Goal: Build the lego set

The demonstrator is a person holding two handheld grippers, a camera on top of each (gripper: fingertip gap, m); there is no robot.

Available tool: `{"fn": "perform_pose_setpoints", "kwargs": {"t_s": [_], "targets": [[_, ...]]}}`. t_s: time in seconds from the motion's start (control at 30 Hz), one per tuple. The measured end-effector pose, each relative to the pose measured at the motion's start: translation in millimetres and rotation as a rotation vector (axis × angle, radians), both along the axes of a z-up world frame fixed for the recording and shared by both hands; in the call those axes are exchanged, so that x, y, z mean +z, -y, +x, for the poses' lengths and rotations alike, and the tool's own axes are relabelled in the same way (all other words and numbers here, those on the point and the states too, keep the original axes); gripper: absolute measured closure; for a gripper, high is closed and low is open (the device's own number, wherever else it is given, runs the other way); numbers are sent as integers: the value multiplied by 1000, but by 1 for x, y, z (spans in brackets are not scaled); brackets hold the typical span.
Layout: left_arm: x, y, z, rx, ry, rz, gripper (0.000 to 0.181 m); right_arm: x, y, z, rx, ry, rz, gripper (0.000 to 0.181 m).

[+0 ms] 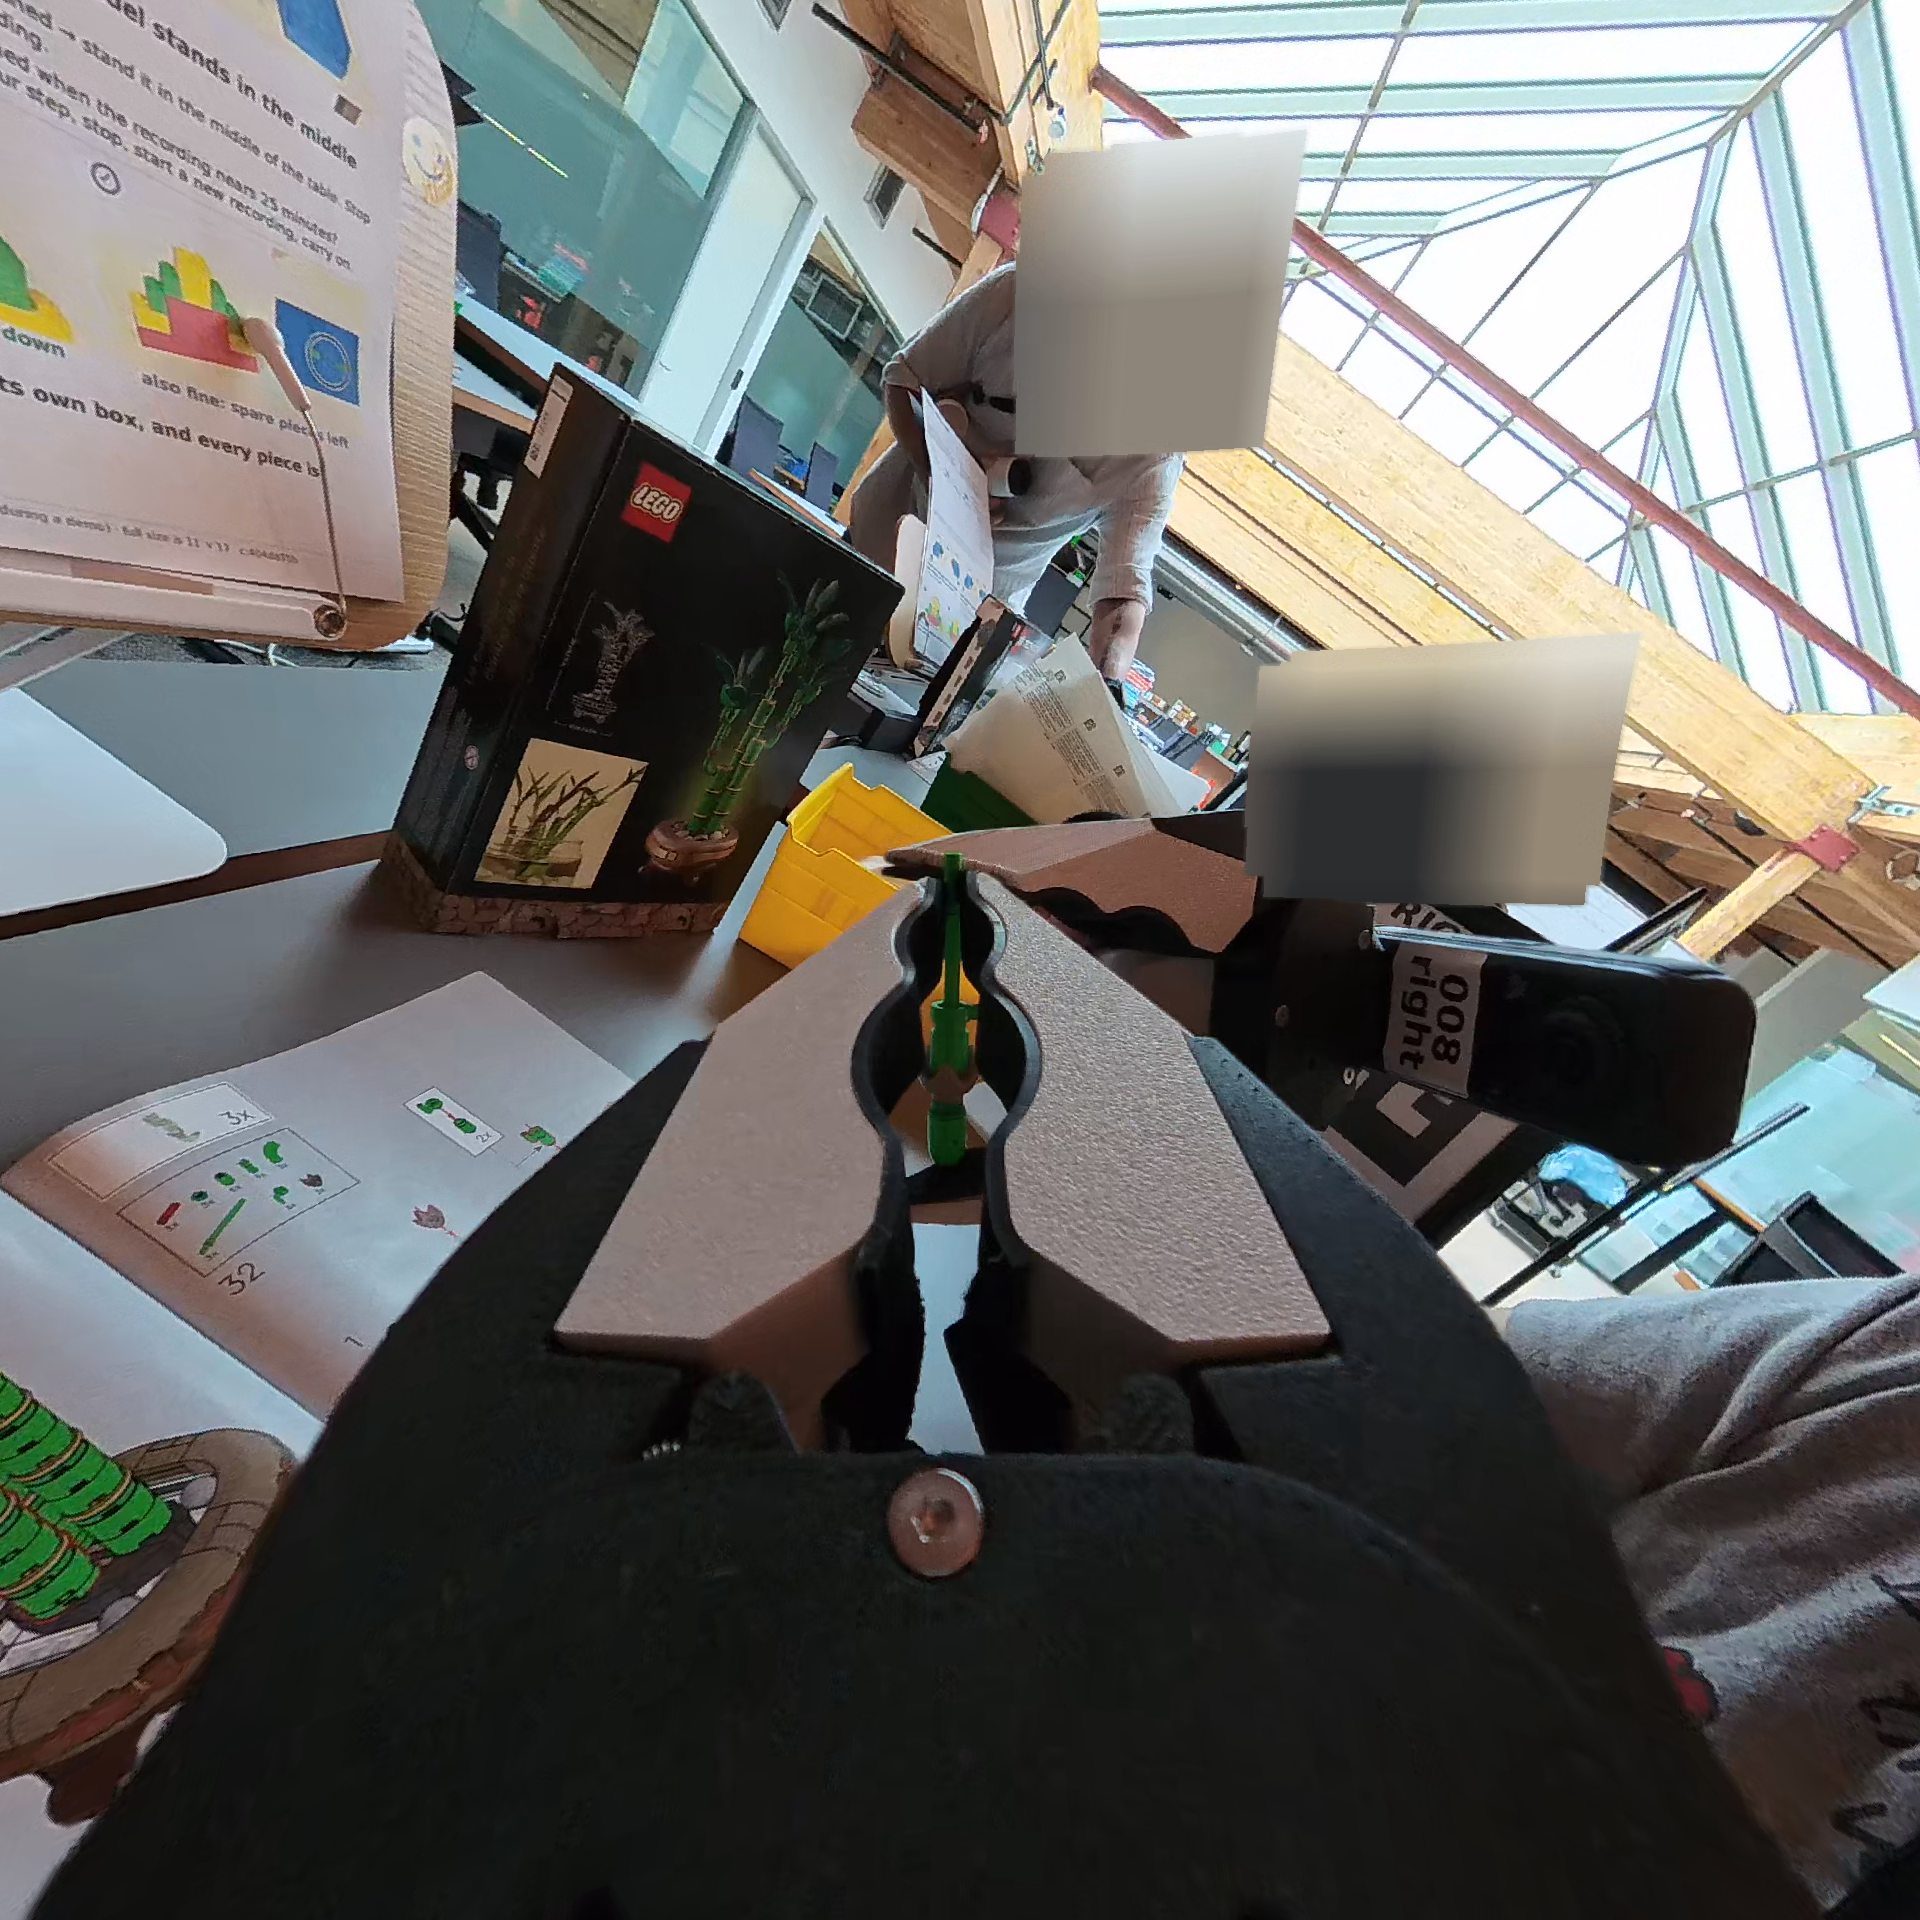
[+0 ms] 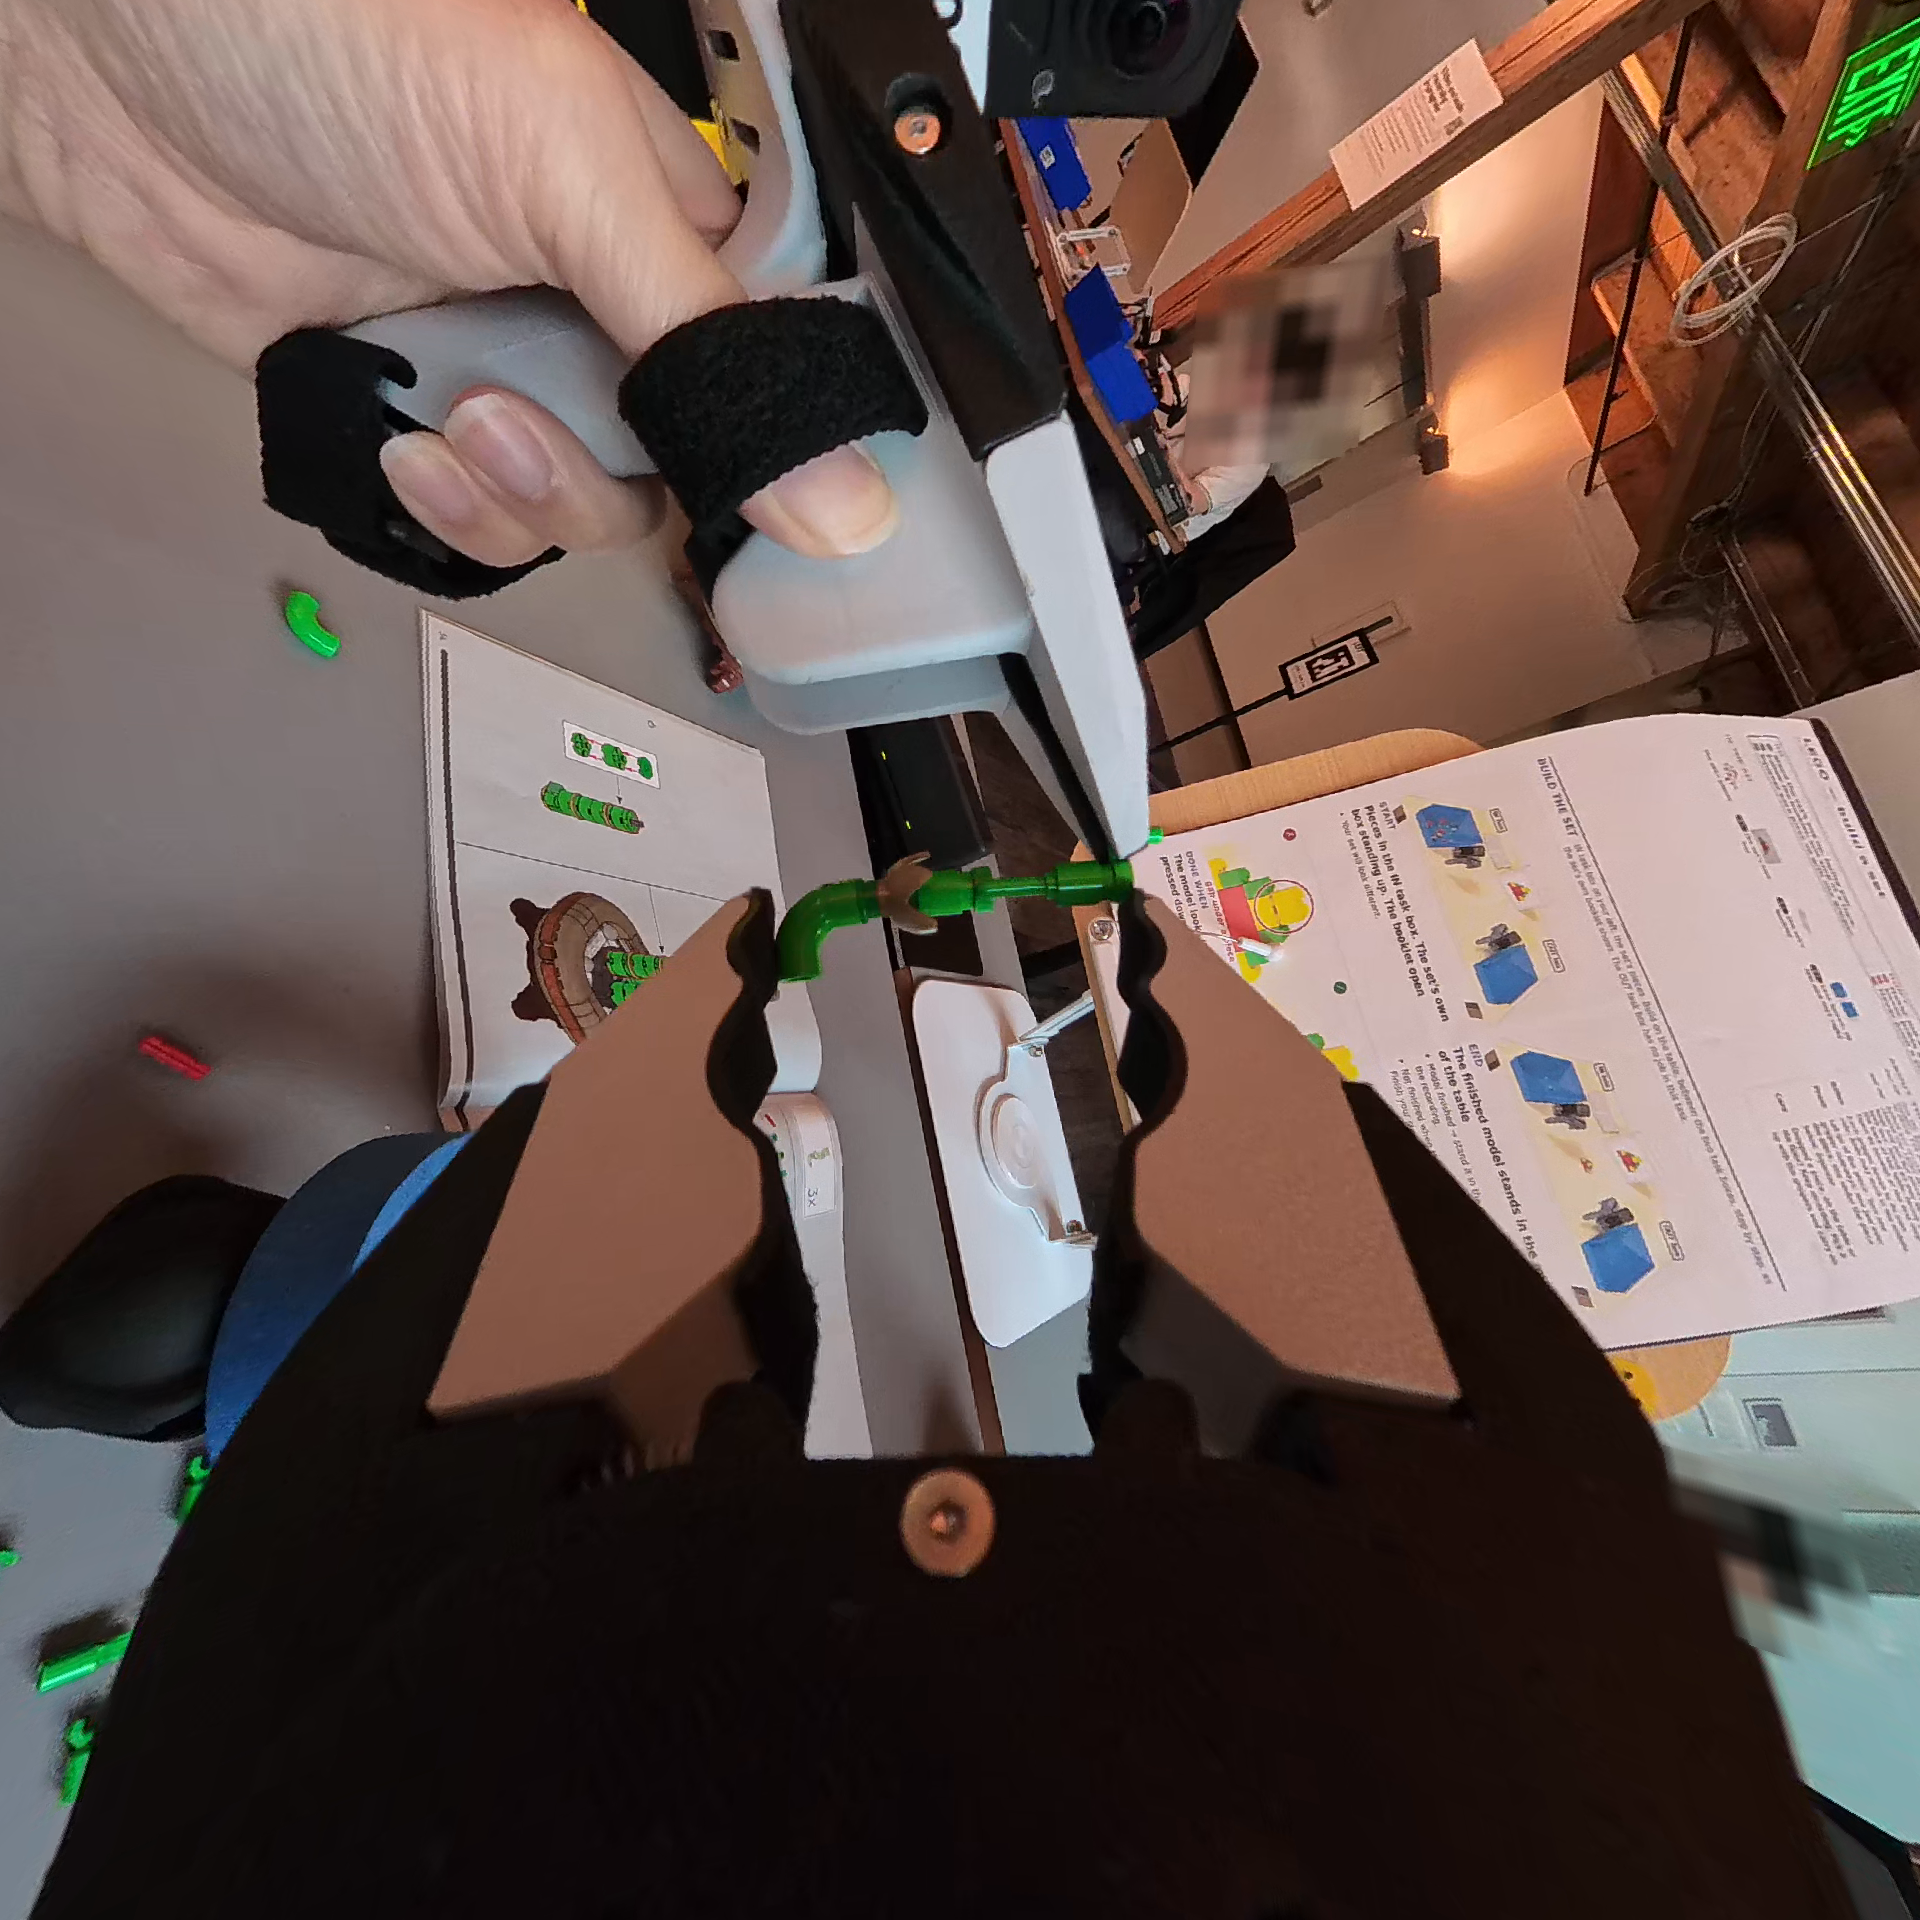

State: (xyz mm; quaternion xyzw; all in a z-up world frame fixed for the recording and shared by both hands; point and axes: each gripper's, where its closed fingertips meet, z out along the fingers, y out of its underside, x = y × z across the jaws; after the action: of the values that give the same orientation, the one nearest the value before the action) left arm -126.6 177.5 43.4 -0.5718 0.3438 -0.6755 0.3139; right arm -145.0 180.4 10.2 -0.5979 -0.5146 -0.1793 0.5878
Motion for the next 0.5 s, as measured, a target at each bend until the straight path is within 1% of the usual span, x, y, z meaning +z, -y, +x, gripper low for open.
{"fn": "perform_pose_setpoints", "kwargs": {"t_s": [0.3, 0.5], "targets": [[2, -4, -1, 20, 35, -38, 181, 2, -3, -3, 7, -69, -8, 115], [1, -9, -1, 21, 41, -68, 181, 1, -9, -3, -6, -78, 9, 115]]}}
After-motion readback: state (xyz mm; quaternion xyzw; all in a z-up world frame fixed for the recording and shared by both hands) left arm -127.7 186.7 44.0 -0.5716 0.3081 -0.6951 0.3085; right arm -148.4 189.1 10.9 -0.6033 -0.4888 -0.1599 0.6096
